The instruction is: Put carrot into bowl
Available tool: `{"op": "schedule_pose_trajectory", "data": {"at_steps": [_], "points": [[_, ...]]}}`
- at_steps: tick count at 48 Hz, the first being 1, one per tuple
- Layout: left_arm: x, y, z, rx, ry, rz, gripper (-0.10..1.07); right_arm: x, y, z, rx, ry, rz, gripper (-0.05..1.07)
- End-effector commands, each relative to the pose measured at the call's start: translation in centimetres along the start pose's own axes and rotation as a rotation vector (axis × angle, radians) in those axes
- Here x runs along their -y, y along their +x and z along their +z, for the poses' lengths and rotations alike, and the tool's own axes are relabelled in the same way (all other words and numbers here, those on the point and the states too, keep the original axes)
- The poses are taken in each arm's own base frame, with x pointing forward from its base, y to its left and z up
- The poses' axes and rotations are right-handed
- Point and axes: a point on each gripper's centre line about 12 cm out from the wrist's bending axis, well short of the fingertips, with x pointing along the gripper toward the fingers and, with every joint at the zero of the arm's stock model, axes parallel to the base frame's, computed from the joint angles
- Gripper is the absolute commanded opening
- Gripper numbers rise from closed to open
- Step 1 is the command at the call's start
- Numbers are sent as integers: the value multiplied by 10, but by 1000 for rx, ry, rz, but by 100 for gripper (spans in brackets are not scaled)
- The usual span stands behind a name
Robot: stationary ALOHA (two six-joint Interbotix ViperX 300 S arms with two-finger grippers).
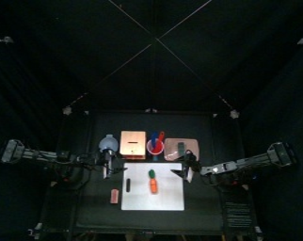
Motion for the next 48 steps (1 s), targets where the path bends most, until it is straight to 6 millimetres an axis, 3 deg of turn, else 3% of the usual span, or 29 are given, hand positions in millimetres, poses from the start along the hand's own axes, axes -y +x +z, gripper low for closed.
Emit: {"op": "schedule_pose_trajectory", "data": {"at_steps": [1,15,25,39,48], "points": [[0,-1,9,23,-6,-1,92,-1,-1,5,14,4,3,93],[-5,2,17,37,-32,11,92,0,-1,8,21,9,-2,93],[5,16,33,50,-192,-64,92,2,0,8,22,10,-9,93],[10,72,23,-96,-522,-38,92,6,1,7,16,23,-24,93],[6,110,7,-240,-657,89,92,9,1,5,8,43,-34,93]]}}
